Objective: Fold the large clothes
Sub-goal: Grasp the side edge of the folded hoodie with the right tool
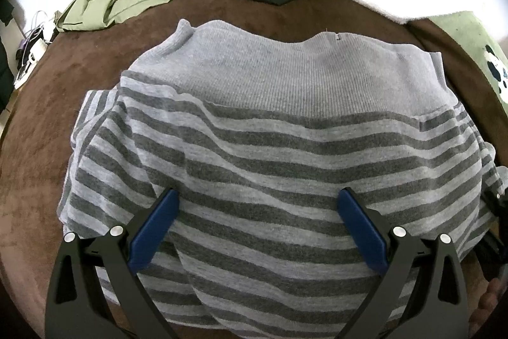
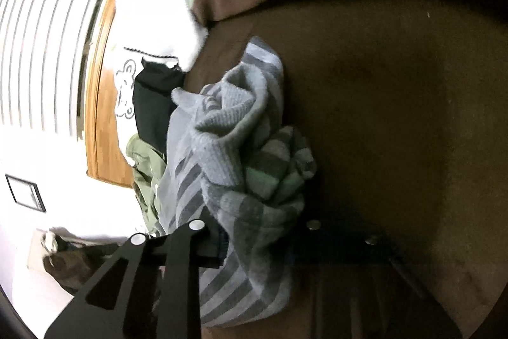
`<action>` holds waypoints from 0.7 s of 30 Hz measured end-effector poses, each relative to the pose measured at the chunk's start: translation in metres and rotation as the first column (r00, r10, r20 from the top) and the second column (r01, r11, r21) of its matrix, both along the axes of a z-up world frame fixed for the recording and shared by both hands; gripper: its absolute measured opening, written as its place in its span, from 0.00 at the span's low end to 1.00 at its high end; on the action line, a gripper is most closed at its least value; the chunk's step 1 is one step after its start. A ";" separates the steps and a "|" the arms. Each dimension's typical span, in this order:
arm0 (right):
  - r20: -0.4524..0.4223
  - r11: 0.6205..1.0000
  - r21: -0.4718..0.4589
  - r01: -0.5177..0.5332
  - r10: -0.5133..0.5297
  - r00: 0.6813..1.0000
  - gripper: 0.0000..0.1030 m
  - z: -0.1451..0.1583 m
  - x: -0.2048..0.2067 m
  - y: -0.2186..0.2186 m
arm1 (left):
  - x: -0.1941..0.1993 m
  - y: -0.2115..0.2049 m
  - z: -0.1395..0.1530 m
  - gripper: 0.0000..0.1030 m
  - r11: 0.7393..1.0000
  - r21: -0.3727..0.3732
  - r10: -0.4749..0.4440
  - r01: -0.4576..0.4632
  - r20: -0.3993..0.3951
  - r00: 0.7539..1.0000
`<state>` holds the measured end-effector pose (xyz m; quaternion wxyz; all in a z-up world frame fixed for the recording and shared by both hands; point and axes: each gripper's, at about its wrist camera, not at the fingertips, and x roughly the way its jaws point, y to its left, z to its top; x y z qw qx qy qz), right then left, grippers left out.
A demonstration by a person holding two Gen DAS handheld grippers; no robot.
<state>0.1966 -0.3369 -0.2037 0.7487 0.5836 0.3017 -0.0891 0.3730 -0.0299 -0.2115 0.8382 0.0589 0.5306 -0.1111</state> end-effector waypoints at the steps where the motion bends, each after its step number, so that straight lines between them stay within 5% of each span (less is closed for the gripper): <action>1: 0.005 1.000 0.000 -0.007 0.007 1.000 0.24 0.002 -0.001 0.000 | -0.001 -0.001 0.004 0.94 1.000 0.010 -0.001 0.001 -0.001 1.000; 7: 0.008 0.997 -0.047 -0.056 0.056 0.998 0.23 0.017 0.002 0.000 | -0.016 0.005 0.024 0.94 0.993 0.114 -0.006 -0.002 0.071 0.997; 12: 0.034 0.997 -0.044 -0.056 0.058 0.998 0.23 0.024 0.002 0.002 | -0.019 0.022 -0.003 0.94 0.997 0.057 0.046 -0.045 -0.015 0.999; 21: 0.156 0.985 -0.113 -0.134 0.151 0.976 0.22 0.085 0.011 0.030 | -0.020 0.031 -0.013 0.95 0.997 0.008 0.075 -0.075 -0.023 0.997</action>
